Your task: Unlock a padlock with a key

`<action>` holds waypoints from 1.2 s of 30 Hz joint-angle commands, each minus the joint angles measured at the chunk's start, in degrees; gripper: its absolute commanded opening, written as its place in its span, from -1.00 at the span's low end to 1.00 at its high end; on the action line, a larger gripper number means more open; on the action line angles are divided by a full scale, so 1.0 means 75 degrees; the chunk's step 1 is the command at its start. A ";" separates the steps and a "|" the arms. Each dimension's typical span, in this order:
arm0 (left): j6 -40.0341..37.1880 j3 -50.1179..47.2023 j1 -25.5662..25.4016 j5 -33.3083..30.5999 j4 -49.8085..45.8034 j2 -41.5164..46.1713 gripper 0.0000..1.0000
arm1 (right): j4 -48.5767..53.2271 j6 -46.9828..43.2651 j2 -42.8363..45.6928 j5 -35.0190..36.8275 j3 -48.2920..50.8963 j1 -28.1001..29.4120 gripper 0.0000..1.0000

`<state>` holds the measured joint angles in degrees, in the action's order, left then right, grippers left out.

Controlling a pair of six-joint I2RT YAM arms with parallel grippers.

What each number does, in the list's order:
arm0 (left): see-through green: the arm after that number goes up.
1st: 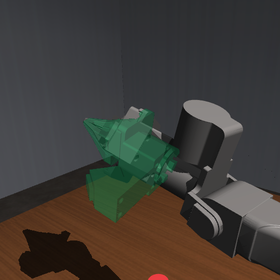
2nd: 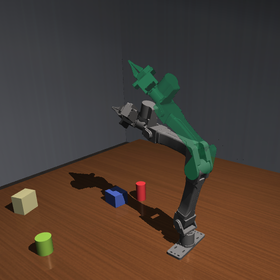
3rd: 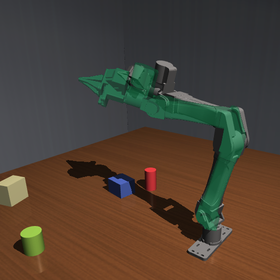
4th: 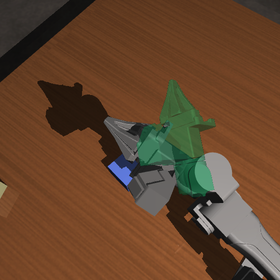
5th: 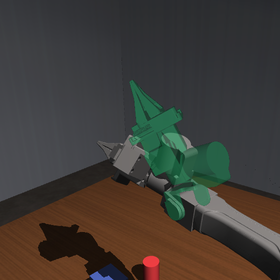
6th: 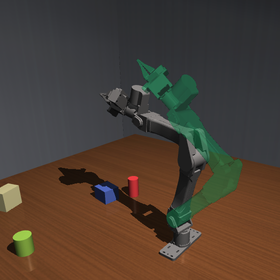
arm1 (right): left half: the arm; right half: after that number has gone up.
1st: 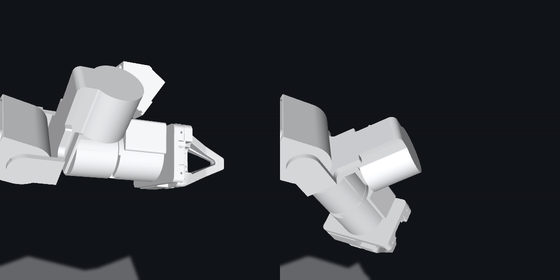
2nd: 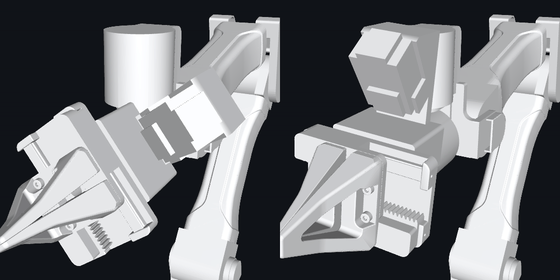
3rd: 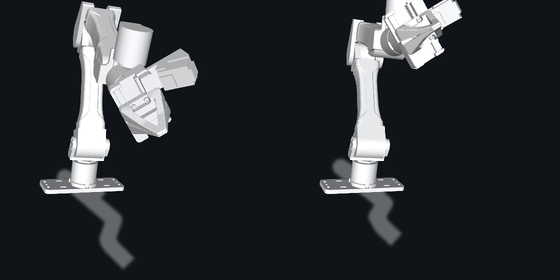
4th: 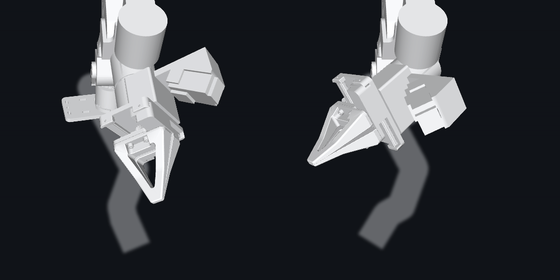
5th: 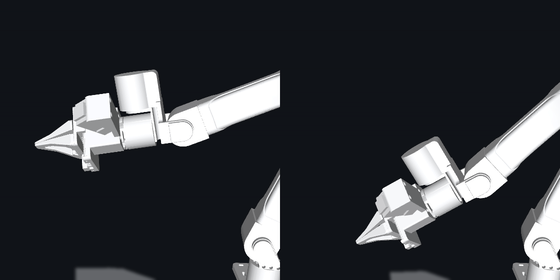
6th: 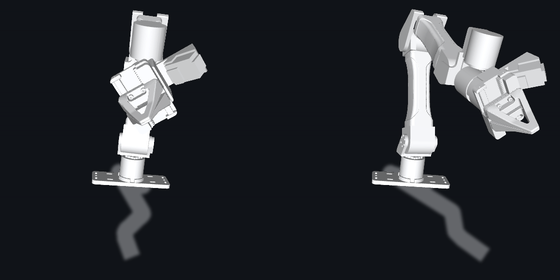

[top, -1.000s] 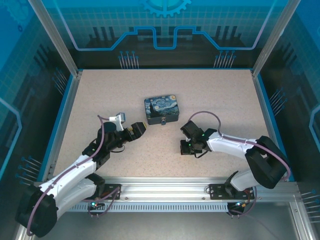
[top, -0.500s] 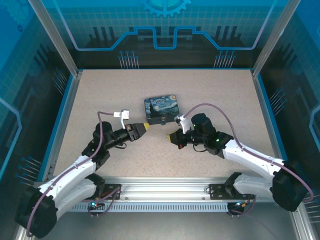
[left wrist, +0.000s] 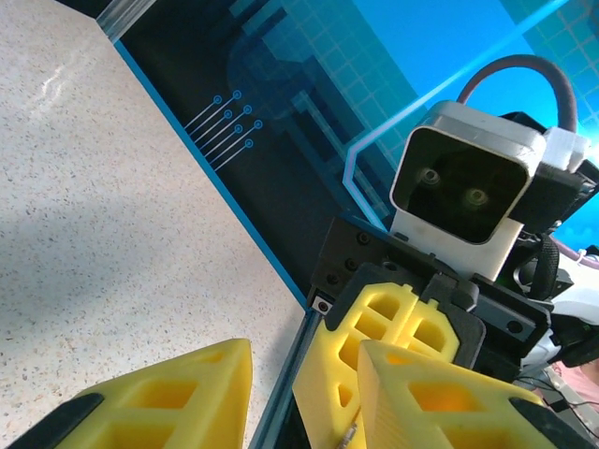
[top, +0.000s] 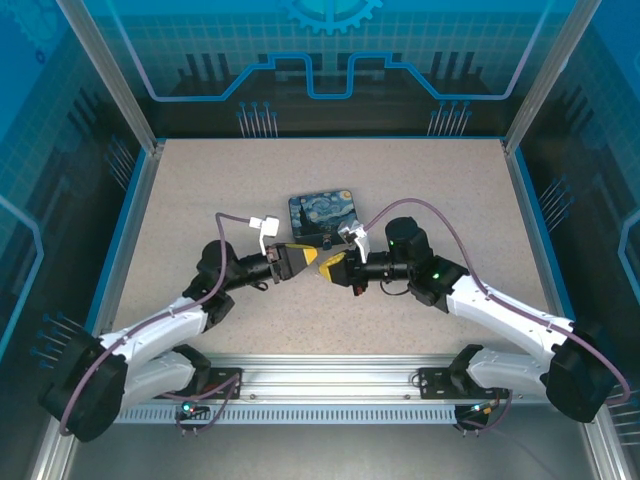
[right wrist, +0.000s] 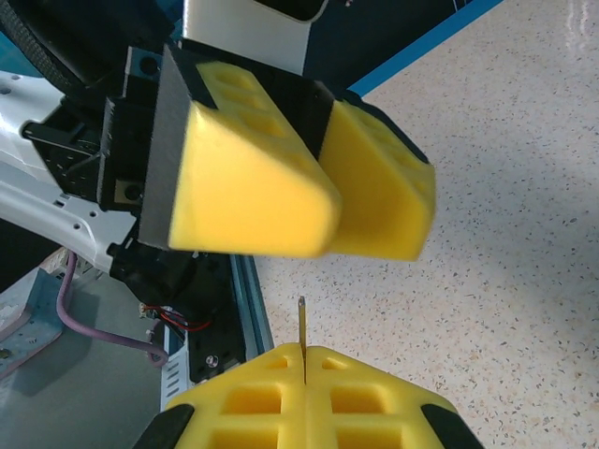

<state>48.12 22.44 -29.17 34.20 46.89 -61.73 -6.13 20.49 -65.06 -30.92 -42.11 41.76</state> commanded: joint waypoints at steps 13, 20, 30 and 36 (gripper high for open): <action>-0.0045 0.0210 -0.0400 0.0234 0.1131 -0.0700 -0.38 | -0.0369 0.0160 0.0014 0.0432 0.0128 0.0115 -0.92; -0.0153 0.0183 -0.0409 0.0111 0.1002 -0.0553 -0.24 | -0.0036 0.0080 0.0034 0.0674 0.0171 0.0046 -0.93; -0.0331 0.0187 -0.0423 0.0116 0.0632 -0.0396 -0.28 | -0.0093 0.0121 0.0026 0.0596 0.0200 -0.0026 -0.94; -0.0403 0.0211 -0.0457 0.0128 0.0531 -0.0403 -0.38 | -0.0225 0.0204 0.0043 0.0595 0.0212 -0.0042 -0.93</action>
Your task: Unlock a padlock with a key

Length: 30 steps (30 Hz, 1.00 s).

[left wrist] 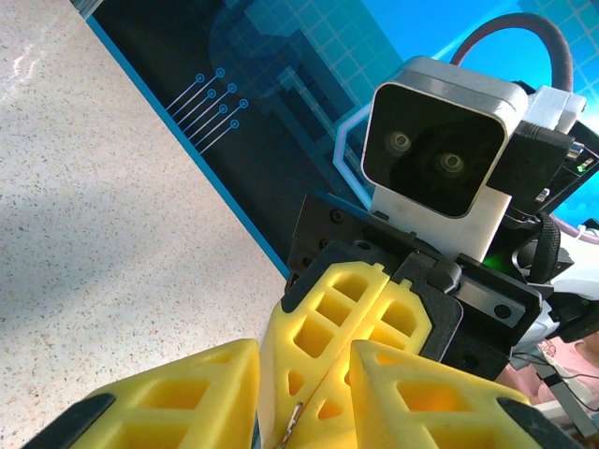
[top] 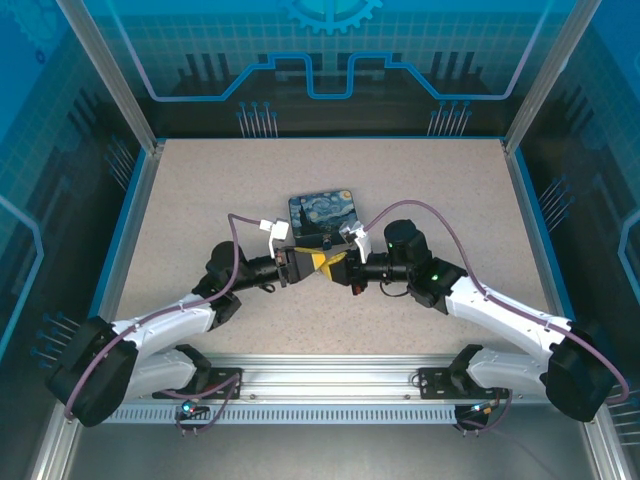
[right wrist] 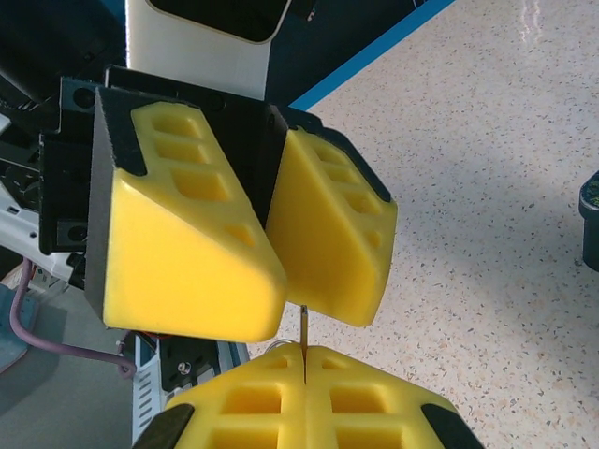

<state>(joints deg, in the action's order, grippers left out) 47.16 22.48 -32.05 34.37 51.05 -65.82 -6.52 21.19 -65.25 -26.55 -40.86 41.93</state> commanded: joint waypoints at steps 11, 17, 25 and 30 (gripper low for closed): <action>-0.0509 0.0266 -0.0148 0.0120 -0.0318 0.0207 -0.92 | -0.0430 0.0366 0.0203 -0.0133 0.0157 -0.0308 -0.90; -0.0856 0.0362 -0.0177 -0.0280 -0.0902 0.0697 -1.00 | -0.0840 0.0670 0.0532 -0.1043 0.0521 -0.0913 -0.52; -0.2815 0.1056 -0.0893 -0.1879 -0.3738 0.1886 -1.00 | -0.3241 0.1872 0.0932 -0.2130 0.1290 -0.1485 0.09; -0.3118 0.1503 -0.1017 -0.2040 -0.4363 0.1950 -1.00 | -0.4316 0.2247 0.0862 -0.2265 0.1463 -0.1382 0.26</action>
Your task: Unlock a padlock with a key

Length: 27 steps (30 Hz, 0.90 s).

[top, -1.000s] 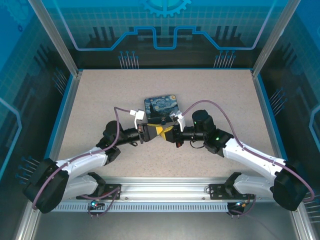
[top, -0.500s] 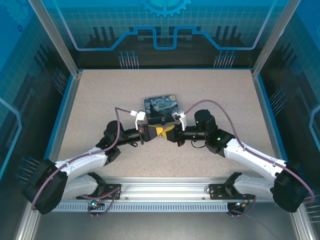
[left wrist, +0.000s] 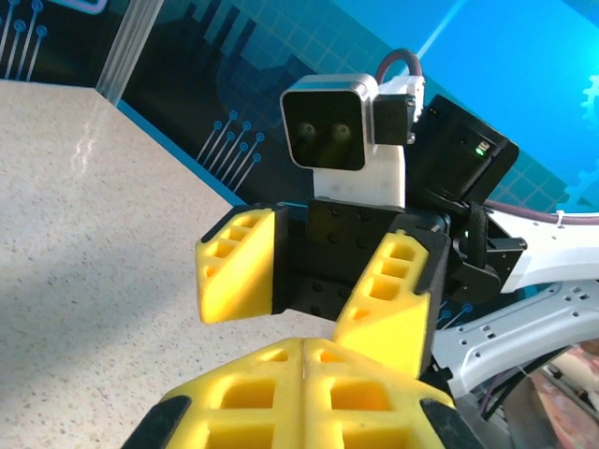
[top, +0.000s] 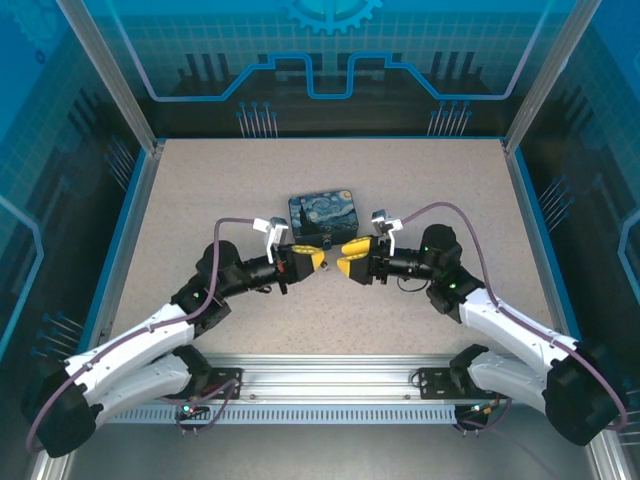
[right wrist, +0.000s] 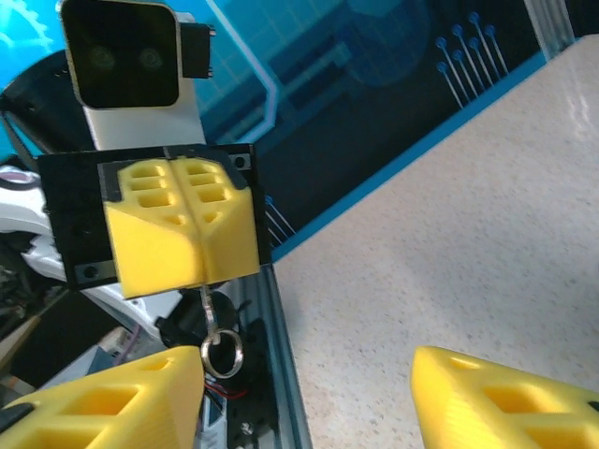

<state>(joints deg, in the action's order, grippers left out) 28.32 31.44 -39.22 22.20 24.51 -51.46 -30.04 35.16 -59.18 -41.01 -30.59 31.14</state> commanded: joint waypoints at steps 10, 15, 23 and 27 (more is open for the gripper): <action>-0.0487 0.0566 -0.0152 -0.0405 -0.0676 -0.0263 -1.00 | -0.1329 0.0364 -0.0203 -0.0188 -0.0014 0.0464 0.26; -0.0436 0.0554 -0.0163 -0.0450 -0.0645 -0.0302 -1.00 | -0.1349 0.0340 -0.0399 -0.0104 -0.0017 0.0578 0.21; -0.0359 0.0519 -0.0161 -0.0579 -0.0615 -0.0286 -1.00 | -0.1221 0.0187 -0.0674 -0.0097 -0.0152 0.0781 0.10; -0.0323 0.0502 -0.0162 -0.0639 -0.0610 -0.0288 -1.00 | -0.1209 0.0187 -0.0772 -0.0111 -0.0196 0.0835 0.05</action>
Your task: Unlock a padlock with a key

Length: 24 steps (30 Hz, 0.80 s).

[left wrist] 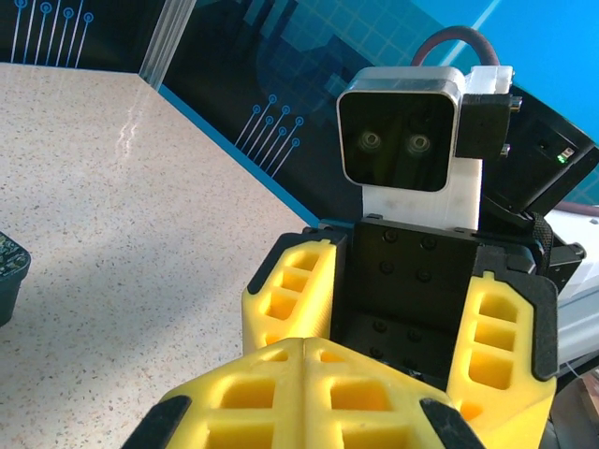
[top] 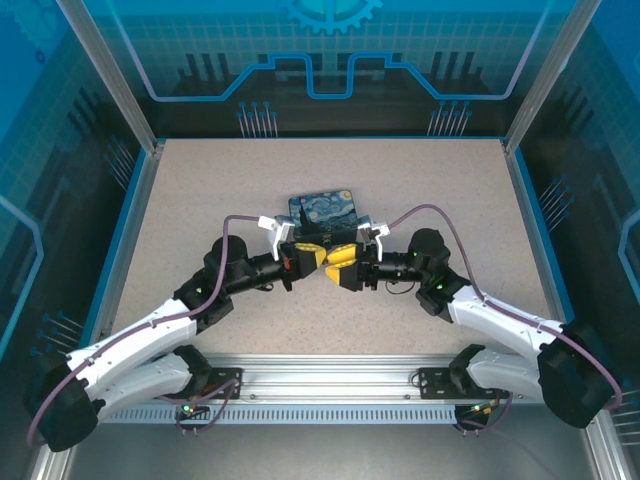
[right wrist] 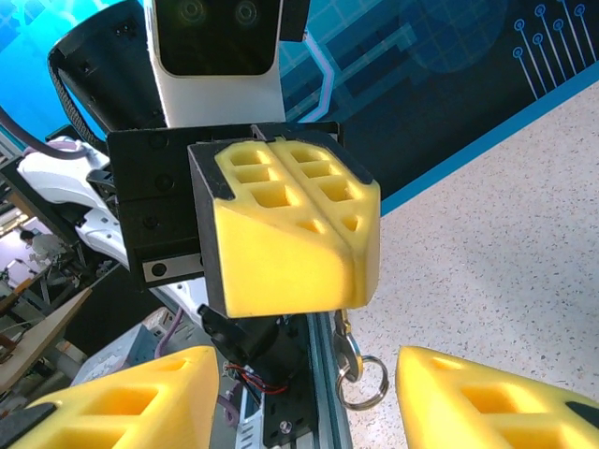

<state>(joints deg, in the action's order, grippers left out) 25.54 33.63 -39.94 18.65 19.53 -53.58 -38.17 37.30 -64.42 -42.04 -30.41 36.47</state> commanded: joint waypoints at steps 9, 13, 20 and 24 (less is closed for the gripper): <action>0.0044 0.0207 -0.0068 -0.0166 0.0042 -0.0040 -1.00 | -0.0113 -0.0110 -0.0268 0.0050 -0.0383 0.0185 -0.06; 0.0048 0.0192 -0.0066 -0.0167 0.0037 -0.0052 -1.00 | -0.0102 -0.0127 -0.0334 0.0066 -0.0436 0.0203 -0.17; 0.0091 0.0175 -0.0066 -0.0313 0.0033 -0.0040 -1.00 | -0.0031 -0.0132 -0.0404 0.0076 -0.0399 0.0206 -0.37; 0.0110 0.0169 -0.0068 -0.0343 0.0068 -0.0060 -1.00 | 0.0002 -0.0133 -0.0418 0.0095 -0.0342 0.0200 -0.42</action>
<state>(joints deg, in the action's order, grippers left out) 25.56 33.63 -40.03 17.52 19.53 -53.71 -37.93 37.06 -67.16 -41.58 -32.34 37.23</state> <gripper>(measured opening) 0.050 0.295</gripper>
